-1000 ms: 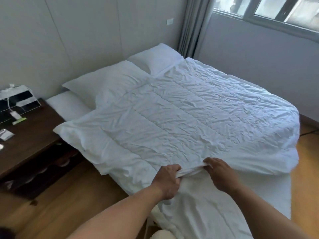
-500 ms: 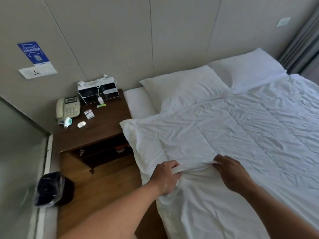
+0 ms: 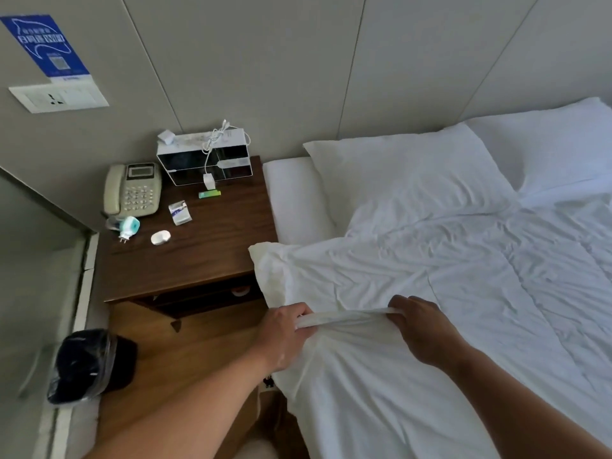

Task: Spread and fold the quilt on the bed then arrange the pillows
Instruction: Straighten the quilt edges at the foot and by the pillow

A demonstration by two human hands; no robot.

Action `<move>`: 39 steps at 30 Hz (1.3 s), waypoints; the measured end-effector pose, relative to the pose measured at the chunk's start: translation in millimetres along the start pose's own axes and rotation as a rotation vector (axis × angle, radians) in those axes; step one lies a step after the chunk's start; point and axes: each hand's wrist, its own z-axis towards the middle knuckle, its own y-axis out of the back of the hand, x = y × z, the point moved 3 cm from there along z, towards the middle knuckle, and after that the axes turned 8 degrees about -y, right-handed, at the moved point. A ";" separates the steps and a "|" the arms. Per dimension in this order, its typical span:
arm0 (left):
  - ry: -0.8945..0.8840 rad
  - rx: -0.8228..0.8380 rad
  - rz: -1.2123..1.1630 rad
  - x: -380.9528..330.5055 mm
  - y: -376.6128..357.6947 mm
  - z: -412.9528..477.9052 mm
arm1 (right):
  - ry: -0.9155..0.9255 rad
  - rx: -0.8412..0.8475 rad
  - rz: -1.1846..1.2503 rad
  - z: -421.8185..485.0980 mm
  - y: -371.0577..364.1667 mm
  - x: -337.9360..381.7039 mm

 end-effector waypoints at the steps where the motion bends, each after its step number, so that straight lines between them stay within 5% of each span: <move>1: -0.003 0.013 0.011 12.4 9.9 20.6 | -0.007 0.027 -0.003 23.1 -1.7 8.3; 14: 0.061 -0.011 0.110 225.3 68.6 283.8 | 0.084 0.199 -0.071 354.8 -92.5 86.5; 21: 0.125 0.000 0.282 278.3 20.4 334.7 | -0.001 0.207 0.051 390.1 -178.5 38.3; 25: 0.135 0.078 0.435 273.0 22.1 333.4 | 0.013 0.020 -0.014 353.6 -157.4 0.2; 29: -0.042 0.120 0.733 224.0 -4.4 338.6 | -0.204 -0.108 -0.202 303.6 -136.0 -60.0; 39: -0.645 0.317 0.555 78.9 -190.5 373.2 | -0.625 -0.217 -0.232 218.7 -133.9 -187.5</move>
